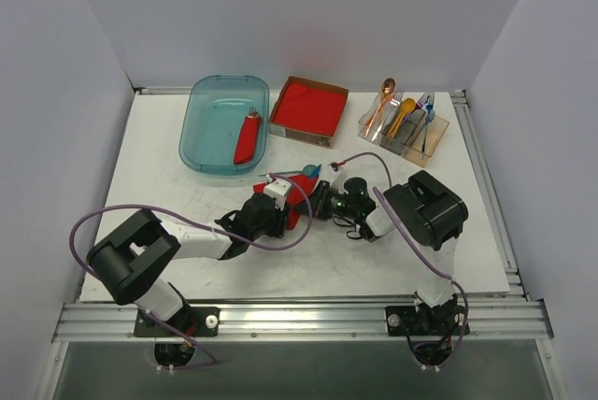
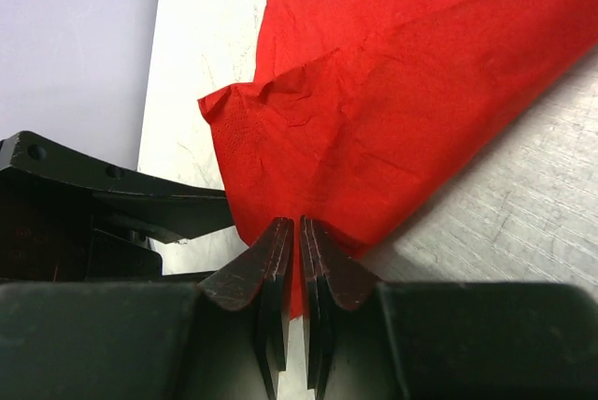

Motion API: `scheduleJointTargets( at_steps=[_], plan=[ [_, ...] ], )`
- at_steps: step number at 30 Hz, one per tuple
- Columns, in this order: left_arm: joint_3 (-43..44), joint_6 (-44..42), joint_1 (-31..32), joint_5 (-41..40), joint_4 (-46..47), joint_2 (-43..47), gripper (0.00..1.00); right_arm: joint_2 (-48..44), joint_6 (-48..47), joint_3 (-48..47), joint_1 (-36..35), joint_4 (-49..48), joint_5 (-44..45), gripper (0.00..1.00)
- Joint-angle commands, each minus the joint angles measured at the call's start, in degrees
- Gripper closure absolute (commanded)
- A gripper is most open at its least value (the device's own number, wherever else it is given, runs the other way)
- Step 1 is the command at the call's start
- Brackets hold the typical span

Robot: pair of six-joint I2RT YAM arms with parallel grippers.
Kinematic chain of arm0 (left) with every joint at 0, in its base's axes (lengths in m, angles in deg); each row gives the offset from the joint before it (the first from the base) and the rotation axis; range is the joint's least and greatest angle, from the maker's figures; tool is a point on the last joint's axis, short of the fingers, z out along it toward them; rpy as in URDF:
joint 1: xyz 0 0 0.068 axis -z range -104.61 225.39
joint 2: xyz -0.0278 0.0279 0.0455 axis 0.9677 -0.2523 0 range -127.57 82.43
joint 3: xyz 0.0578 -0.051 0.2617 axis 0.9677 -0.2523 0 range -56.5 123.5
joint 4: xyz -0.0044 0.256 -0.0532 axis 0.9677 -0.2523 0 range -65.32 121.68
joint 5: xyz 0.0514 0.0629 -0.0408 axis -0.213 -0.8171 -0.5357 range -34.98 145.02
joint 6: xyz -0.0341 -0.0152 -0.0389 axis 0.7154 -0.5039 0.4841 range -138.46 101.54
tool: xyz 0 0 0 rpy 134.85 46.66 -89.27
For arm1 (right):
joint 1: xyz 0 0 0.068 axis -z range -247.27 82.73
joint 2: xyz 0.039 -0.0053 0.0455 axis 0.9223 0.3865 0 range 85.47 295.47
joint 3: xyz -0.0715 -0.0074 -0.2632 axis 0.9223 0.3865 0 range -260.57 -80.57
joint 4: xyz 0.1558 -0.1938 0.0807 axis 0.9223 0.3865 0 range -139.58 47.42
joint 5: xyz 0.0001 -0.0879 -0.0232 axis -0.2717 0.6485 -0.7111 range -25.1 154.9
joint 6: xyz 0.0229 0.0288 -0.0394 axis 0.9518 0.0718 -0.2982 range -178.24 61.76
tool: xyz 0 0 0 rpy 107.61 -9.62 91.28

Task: Place the utensils on the paper napkin and roll it up
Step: Roll the napkin at the center of the board.

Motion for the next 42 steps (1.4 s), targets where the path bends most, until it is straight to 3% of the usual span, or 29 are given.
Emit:
scheduleJointTargets(
  at_steps=[1, 14, 24, 42],
  plan=[
    [0.6, -0.5, 0.3, 0.0, -1.7, 0.4, 0.51, -3.2, -2.0, -1.2, 0.3, 1.6, 1.5, 0.9],
    [0.6, -0.7, 0.3, 0.0, -1.6, 0.4, 0.51, -9.2, -8.2, -9.2, 1.6, 18.5, 2.9, 0.9],
    [0.5, -0.9, 0.5, 0.2, -1.7, 0.6, 0.51, -3.2, -6.3, -7.6, 3.3, 16.1, 4.3, 0.93],
    [0.5, -1.0, 0.5, 0.2, -2.0, 1.3, 0.52, -8.9, -9.4, -12.0, 7.5, 26.1, 6.5, 0.92]
  ],
)
